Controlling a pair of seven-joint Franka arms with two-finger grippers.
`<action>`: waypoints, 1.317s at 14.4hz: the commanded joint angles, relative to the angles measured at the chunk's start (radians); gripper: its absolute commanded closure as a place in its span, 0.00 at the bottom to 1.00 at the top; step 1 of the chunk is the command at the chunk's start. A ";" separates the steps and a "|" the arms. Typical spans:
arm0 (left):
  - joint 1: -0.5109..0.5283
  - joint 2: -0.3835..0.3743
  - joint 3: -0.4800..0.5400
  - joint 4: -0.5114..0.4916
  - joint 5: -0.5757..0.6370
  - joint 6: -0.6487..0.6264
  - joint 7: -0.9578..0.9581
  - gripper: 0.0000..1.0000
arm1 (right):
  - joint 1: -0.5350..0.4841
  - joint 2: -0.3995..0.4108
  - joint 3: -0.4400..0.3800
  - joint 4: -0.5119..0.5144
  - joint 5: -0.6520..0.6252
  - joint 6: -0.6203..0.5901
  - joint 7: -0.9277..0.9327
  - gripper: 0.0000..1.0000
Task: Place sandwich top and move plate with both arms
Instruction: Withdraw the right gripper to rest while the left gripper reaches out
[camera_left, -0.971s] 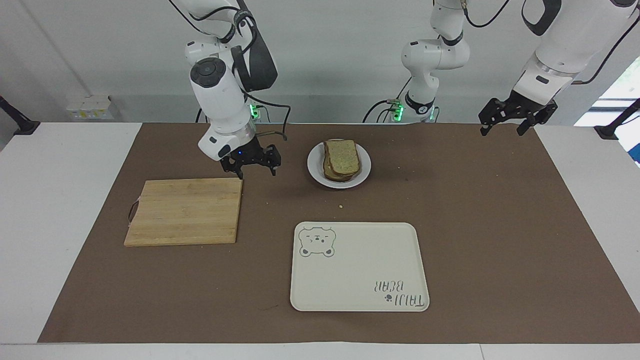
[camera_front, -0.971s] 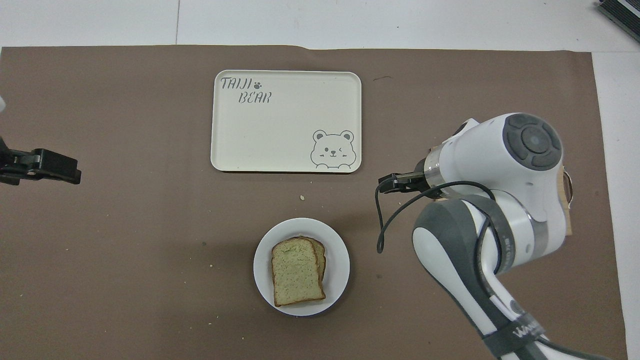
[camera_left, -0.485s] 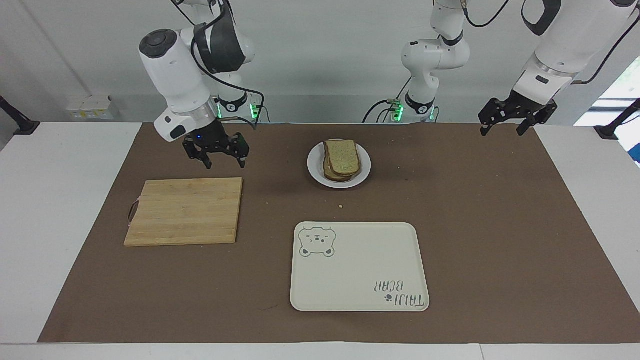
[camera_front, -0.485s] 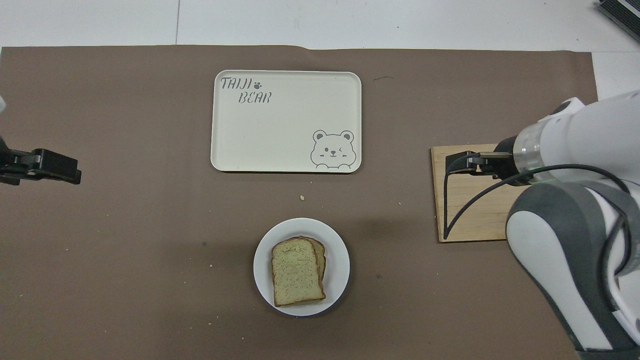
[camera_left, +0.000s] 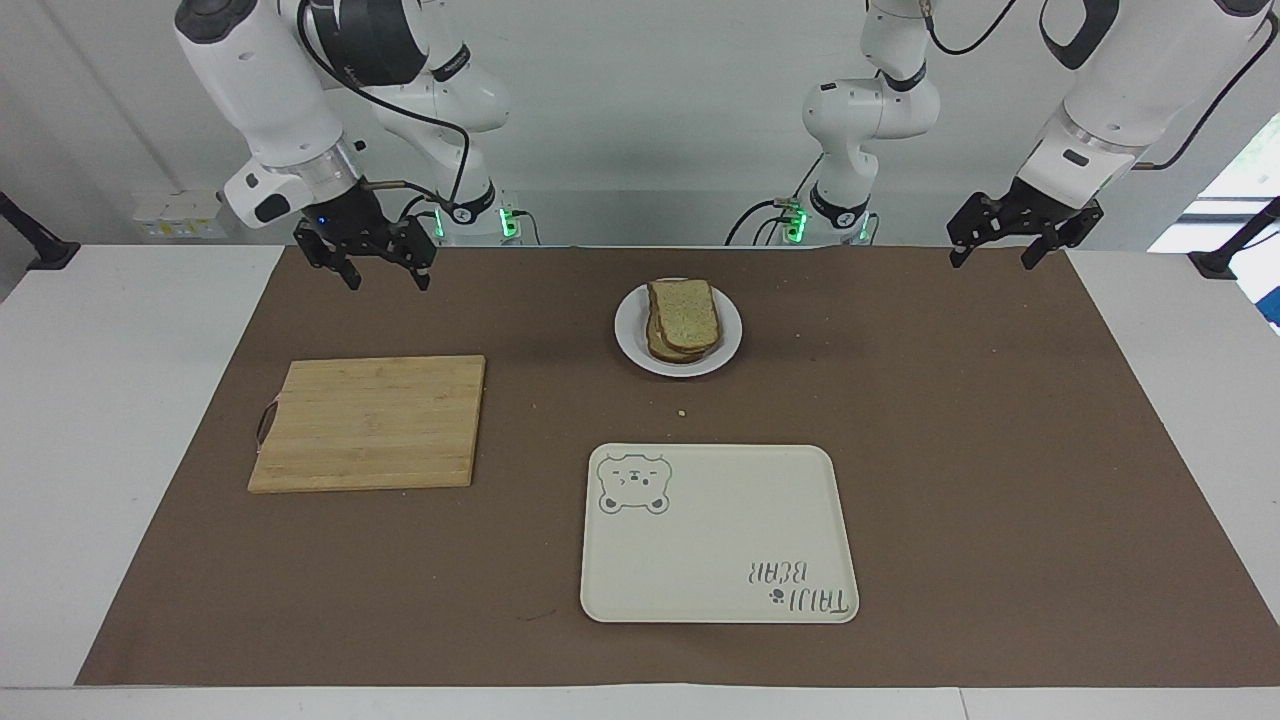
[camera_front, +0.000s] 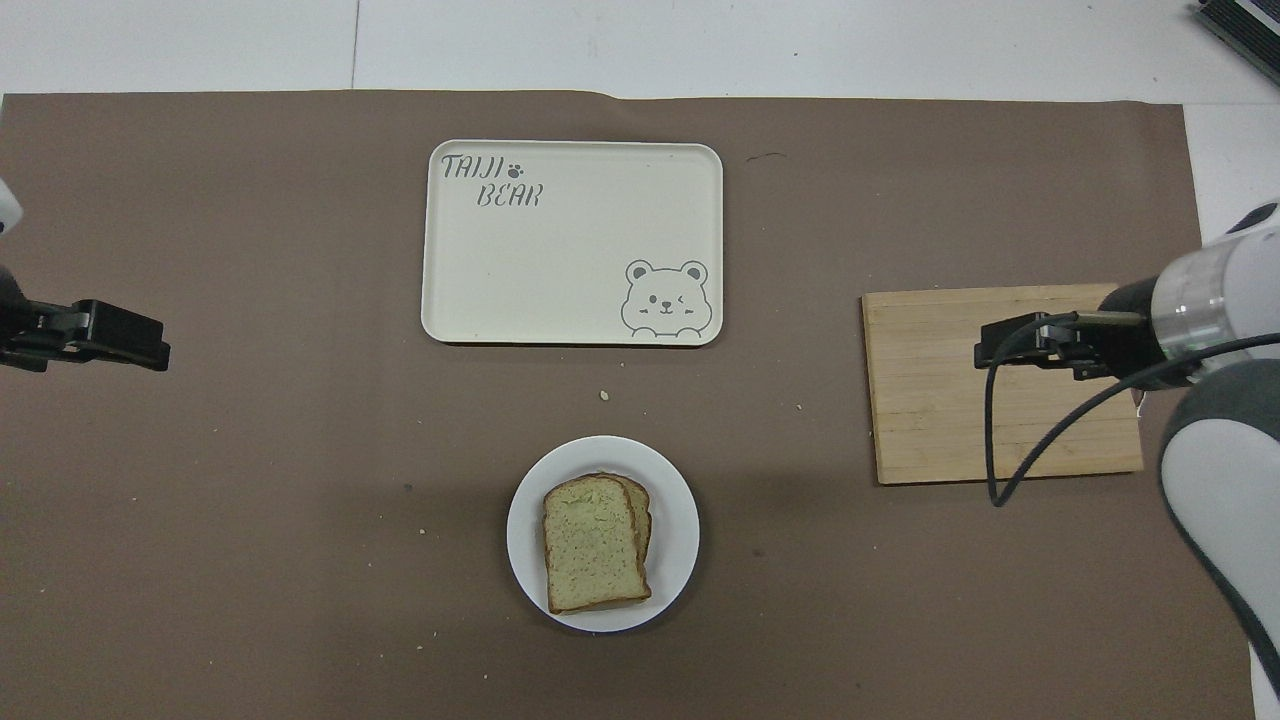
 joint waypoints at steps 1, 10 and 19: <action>0.035 -0.082 -0.004 -0.134 -0.133 0.032 0.002 0.00 | -0.016 -0.002 0.007 0.055 -0.025 -0.062 -0.016 0.00; 0.030 -0.181 -0.004 -0.521 -0.450 0.183 0.326 0.00 | -0.030 -0.099 -0.010 0.061 -0.028 -0.122 -0.042 0.00; -0.141 -0.175 -0.008 -0.871 -0.658 0.527 0.581 0.00 | -0.028 -0.109 -0.016 0.061 -0.120 -0.122 -0.137 0.00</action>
